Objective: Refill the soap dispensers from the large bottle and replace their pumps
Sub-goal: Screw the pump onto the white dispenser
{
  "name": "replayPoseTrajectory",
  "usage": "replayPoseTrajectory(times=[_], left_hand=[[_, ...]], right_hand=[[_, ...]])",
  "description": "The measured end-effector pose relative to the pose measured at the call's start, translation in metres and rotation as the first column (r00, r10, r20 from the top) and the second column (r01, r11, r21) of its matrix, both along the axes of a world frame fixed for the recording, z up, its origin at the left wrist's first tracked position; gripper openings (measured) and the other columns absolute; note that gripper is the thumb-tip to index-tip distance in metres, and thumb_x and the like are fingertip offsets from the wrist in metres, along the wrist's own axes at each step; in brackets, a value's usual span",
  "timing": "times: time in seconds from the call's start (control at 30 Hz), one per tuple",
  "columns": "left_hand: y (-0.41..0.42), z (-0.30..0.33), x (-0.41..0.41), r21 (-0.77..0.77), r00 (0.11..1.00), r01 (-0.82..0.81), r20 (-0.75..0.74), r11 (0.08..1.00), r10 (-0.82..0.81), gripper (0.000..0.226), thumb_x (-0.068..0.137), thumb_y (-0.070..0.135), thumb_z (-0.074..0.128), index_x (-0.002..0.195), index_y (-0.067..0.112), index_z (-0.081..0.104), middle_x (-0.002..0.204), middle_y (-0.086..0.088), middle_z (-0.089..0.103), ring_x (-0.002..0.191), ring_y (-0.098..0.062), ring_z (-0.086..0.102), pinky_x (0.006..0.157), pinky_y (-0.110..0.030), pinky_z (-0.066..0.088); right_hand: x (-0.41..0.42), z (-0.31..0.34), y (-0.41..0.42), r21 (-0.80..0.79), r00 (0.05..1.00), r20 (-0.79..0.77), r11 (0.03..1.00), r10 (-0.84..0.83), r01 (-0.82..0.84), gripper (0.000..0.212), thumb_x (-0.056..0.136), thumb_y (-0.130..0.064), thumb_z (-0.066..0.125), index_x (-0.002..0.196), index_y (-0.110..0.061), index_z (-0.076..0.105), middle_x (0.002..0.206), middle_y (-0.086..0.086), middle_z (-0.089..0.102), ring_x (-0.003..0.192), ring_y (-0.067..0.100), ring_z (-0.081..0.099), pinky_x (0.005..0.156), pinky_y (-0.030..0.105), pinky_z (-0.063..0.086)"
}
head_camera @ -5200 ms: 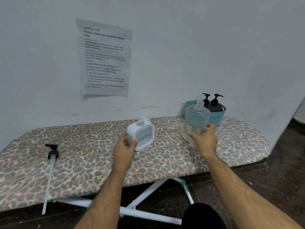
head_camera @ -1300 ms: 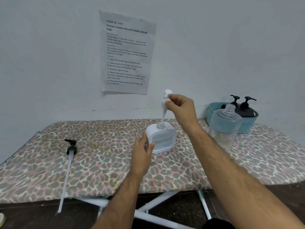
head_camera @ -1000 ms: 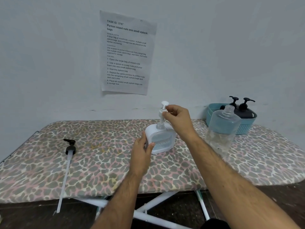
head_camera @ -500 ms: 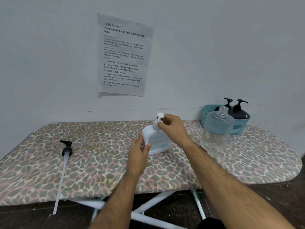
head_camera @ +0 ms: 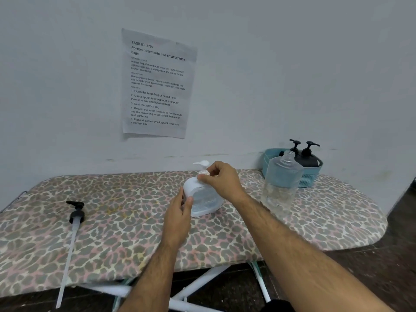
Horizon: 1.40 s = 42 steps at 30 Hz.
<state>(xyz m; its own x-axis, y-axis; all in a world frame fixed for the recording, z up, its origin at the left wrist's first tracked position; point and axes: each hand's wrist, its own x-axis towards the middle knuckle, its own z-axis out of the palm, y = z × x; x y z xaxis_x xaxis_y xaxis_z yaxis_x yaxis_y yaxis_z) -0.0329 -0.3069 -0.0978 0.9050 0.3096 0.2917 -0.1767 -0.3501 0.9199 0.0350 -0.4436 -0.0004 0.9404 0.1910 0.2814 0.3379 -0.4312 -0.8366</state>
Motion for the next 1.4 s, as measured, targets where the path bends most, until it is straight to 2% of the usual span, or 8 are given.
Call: replayPoseTrajectory(times=[0.13,0.27,0.53,0.7,0.9,1.1,1.27,1.4], left_hand=[[0.001,0.0,-0.001,-0.024,1.0,0.012,-0.006,1.0,-0.012,0.05,0.098,0.053,0.043,0.146,0.039,0.04,0.125,0.012,0.061,0.11,-0.005,0.061,0.09,-0.037,0.056],[0.0,0.001,-0.001,-0.026,1.0,0.017,-0.009,1.0,-0.017,0.05,0.099,0.051,0.043,0.147,0.039,0.039,0.127,0.012,0.06,0.111,-0.004,0.06,0.089,-0.034,0.055],[-0.001,0.002,-0.001,-0.015,1.0,-0.006,-0.023,1.0,0.006,0.05,0.099,0.049,0.043,0.147,0.034,0.041,0.125,0.01,0.06,0.109,-0.005,0.06,0.086,-0.029,0.053],[-0.001,0.004,-0.002,-0.024,1.0,-0.003,-0.025,1.0,0.002,0.051,0.098,0.05,0.044,0.146,0.034,0.041,0.126,0.01,0.06,0.112,-0.007,0.06,0.09,-0.032,0.053],[-0.001,0.004,-0.003,-0.022,0.999,-0.012,-0.031,1.0,0.011,0.051,0.099,0.048,0.044,0.147,0.033,0.041,0.127,0.009,0.061,0.11,-0.006,0.06,0.086,-0.029,0.053],[-0.003,0.008,-0.005,-0.039,1.0,-0.006,-0.027,0.999,0.005,0.051,0.1,0.044,0.046,0.148,0.03,0.04,0.127,0.009,0.06,0.111,-0.005,0.06,0.082,-0.02,0.049],[-0.003,0.009,-0.005,-0.035,1.0,-0.004,-0.025,0.999,0.003,0.049,0.1,0.043,0.046,0.147,0.031,0.04,0.124,0.011,0.06,0.108,-0.003,0.06,0.077,-0.017,0.048],[-0.002,0.007,-0.005,-0.05,0.999,0.006,-0.032,0.999,-0.007,0.053,0.099,0.047,0.046,0.149,0.032,0.038,0.132,0.009,0.058,0.112,-0.005,0.059,0.086,-0.025,0.052]], right_hand=[[-0.001,0.003,0.002,0.006,0.999,-0.043,1.0,0.004,-0.004,0.043,0.078,-0.041,0.08,0.11,-0.018,0.06,0.094,-0.005,0.062,0.084,0.008,0.058,0.074,0.023,0.045],[-0.001,0.009,-0.003,0.141,0.986,-0.103,0.983,0.129,-0.114,0.07,0.086,-0.01,0.066,0.147,-0.023,0.035,0.122,0.0,0.063,0.117,0.012,0.056,0.096,0.029,0.044],[0.001,0.008,0.0,0.056,0.993,-0.044,0.993,0.111,-0.108,0.074,0.079,-0.013,0.08,0.142,-0.021,0.042,0.092,-0.002,0.057,0.081,0.011,0.057,0.083,0.027,0.051],[0.001,0.01,-0.001,0.039,0.988,-0.045,0.989,0.145,-0.143,0.071,0.087,-0.011,0.066,0.149,-0.025,0.035,0.113,-0.001,0.059,0.107,0.014,0.057,0.089,0.026,0.043],[0.003,0.007,-0.002,0.077,0.992,-0.042,0.991,0.116,-0.113,0.067,0.081,-0.012,0.076,0.141,-0.021,0.046,0.096,-0.002,0.059,0.087,0.012,0.059,0.086,0.026,0.05],[0.004,0.01,-0.005,0.068,0.985,-0.058,0.985,0.163,-0.159,0.066,0.086,-0.009,0.065,0.145,-0.025,0.04,0.116,0.0,0.059,0.113,0.013,0.056,0.095,0.029,0.047],[0.005,0.009,-0.005,0.075,0.99,-0.052,0.989,0.132,-0.128,0.068,0.081,-0.011,0.077,0.141,-0.02,0.046,0.097,0.002,0.06,0.09,0.014,0.06,0.084,0.024,0.049],[0.007,0.007,-0.006,0.072,0.985,-0.067,0.986,0.156,-0.151,0.068,0.083,-0.014,0.073,0.144,-0.022,0.042,0.107,0.003,0.061,0.099,0.016,0.061,0.087,0.026,0.047]])
